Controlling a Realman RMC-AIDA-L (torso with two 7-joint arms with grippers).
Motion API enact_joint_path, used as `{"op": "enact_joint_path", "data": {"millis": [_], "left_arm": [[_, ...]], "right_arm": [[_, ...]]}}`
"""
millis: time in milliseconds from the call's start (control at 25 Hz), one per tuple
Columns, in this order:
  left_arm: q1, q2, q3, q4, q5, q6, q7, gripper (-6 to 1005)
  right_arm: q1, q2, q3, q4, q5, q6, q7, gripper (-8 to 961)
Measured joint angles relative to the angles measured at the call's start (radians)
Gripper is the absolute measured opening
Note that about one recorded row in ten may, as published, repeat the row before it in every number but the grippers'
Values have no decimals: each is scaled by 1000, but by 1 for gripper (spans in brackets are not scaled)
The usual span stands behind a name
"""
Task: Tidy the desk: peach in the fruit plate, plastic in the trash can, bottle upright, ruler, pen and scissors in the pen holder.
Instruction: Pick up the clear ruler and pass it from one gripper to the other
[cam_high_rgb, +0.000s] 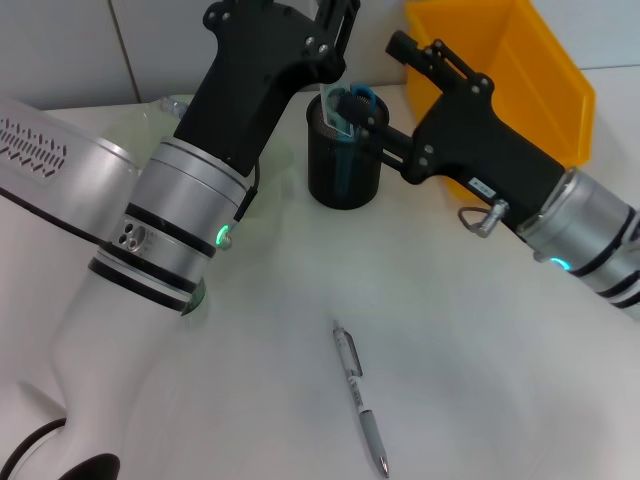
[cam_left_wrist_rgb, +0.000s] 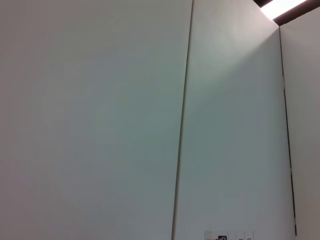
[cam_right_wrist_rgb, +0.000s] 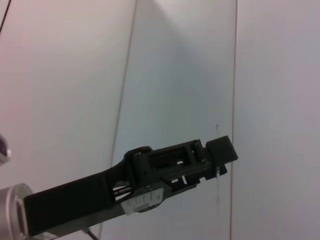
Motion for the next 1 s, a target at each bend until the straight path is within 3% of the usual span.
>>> {"op": "enact_joint_path", "data": {"millis": [520, 1000], "left_arm": [[-4, 0, 19, -12, -17, 15, 15, 481], [-5, 0, 22, -22, -19, 16, 16, 494]], "right_arm": [[90, 3, 119, 164, 1, 66, -136, 785], [107, 3, 158, 217, -6, 69, -151, 771]]}}
